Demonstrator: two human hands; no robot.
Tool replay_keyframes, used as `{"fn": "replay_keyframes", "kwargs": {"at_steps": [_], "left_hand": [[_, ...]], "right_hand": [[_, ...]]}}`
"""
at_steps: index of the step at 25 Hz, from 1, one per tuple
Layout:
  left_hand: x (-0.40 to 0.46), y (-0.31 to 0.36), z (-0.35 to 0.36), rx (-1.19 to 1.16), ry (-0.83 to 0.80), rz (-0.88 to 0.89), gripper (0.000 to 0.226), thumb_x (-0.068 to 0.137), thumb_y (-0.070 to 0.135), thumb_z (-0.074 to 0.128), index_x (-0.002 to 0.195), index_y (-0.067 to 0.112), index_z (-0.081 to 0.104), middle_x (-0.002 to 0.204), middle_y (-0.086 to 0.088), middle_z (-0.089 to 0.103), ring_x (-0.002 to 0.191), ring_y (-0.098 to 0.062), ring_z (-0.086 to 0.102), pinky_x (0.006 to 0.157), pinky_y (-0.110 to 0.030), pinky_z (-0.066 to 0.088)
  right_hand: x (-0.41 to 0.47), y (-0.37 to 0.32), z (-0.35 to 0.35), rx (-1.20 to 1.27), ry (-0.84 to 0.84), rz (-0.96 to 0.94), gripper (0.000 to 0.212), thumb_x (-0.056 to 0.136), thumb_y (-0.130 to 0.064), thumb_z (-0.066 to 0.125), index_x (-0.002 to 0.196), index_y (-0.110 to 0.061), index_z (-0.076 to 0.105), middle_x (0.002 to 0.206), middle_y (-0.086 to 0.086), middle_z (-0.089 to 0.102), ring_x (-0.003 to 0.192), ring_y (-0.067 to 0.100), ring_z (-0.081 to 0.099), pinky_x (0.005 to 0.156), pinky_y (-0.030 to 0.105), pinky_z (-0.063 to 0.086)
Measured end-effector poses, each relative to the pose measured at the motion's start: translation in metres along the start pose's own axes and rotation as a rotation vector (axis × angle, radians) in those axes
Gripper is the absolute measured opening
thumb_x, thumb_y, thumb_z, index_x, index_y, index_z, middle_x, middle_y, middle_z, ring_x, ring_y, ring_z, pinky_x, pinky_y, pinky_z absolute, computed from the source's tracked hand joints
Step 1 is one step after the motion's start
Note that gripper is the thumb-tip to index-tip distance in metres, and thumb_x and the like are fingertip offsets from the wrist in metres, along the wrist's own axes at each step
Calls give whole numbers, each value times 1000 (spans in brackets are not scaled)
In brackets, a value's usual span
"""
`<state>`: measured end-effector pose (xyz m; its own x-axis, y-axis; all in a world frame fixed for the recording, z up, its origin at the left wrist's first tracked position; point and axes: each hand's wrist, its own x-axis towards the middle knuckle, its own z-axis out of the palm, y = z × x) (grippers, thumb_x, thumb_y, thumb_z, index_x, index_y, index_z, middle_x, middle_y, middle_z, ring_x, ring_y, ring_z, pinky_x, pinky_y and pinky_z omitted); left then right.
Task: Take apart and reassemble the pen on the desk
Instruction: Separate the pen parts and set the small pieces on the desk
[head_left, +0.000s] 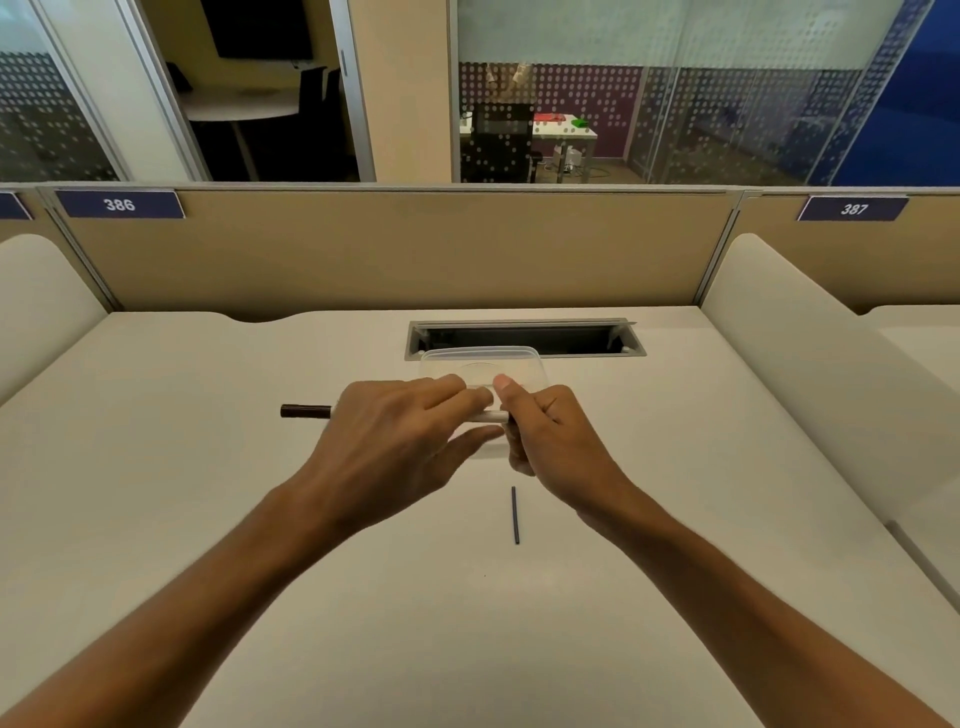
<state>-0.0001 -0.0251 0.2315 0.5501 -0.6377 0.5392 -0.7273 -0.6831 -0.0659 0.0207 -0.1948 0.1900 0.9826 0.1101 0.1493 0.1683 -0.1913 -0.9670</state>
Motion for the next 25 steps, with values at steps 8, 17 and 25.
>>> {"fn": "replay_keyframes", "kwargs": {"at_steps": [8,17,25], "left_hand": [[5,-12,-5,-574,-85,-138,30,93,37,57,83,13,74,55,6,61,46,-15,54,47,-25,45],[7,-6,-13,-568,-20,-145,16,88,31,67,89,18,76,64,12,66,53,-10,58,50,-29,49],[3,-6,-2,127,20,95,14,83,20,74,89,7,72,59,-5,60,39,-21,44,46,-20,26]], "right_hand": [[-7,-6,-1,-200,130,-558,59,103,-26,41,46,-12,44,42,-9,37,39,9,37,45,14,30],[-4,-5,-8,-446,285,-881,56,104,-28,37,52,-10,48,45,2,42,41,8,32,46,18,25],[0,-6,8,108,80,112,52,103,-35,40,55,-14,45,38,-13,40,38,2,42,43,7,37]]}}
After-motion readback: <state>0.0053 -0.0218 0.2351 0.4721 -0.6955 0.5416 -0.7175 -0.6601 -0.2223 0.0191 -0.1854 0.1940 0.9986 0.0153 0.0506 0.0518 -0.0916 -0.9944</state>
